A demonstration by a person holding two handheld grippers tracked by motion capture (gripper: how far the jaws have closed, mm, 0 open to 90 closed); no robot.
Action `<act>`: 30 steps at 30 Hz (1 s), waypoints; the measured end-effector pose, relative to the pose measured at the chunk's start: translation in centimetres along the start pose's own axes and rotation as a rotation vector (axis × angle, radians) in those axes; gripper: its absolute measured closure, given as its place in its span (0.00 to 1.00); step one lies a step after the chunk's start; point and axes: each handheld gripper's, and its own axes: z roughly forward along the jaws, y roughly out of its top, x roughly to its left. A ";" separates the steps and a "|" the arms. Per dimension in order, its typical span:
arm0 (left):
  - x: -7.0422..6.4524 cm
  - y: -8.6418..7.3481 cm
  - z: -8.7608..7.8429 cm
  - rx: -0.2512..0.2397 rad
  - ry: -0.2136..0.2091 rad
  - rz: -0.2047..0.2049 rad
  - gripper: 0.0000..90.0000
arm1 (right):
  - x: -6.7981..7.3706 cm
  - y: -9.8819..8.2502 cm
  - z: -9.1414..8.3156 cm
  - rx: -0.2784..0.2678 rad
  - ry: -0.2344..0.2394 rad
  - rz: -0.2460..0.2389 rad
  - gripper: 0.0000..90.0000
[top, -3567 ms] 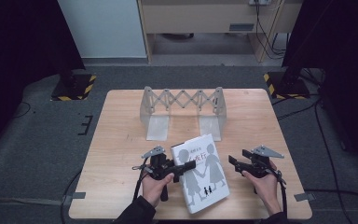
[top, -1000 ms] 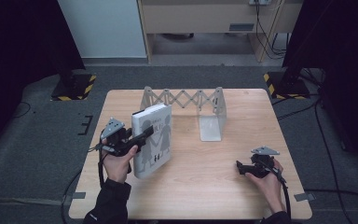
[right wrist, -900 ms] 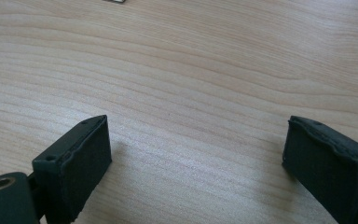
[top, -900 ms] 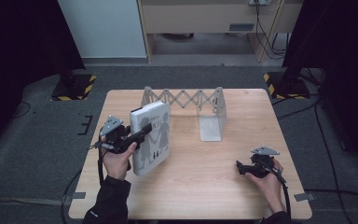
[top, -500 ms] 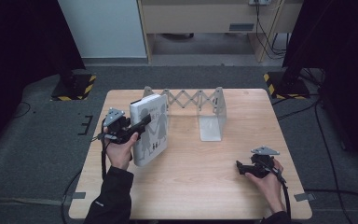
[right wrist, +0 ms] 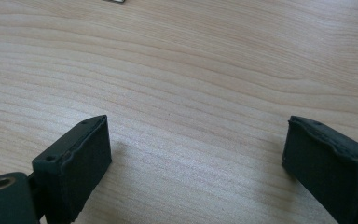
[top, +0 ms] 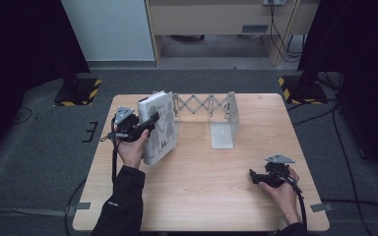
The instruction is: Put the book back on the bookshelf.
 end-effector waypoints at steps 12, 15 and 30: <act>-0.1 -0.3 2.3 0.003 0.017 0.011 0.58 | 0.0 0.0 0.0 0.003 0.002 0.000 0.09; 0.0 -0.4 2.7 0.002 0.012 0.005 0.58 | 0.0 0.0 0.0 -0.001 0.000 0.001 0.09; -0.1 -1.0 2.6 0.000 0.043 0.052 0.58 | 0.0 0.0 0.0 0.000 0.000 0.000 0.09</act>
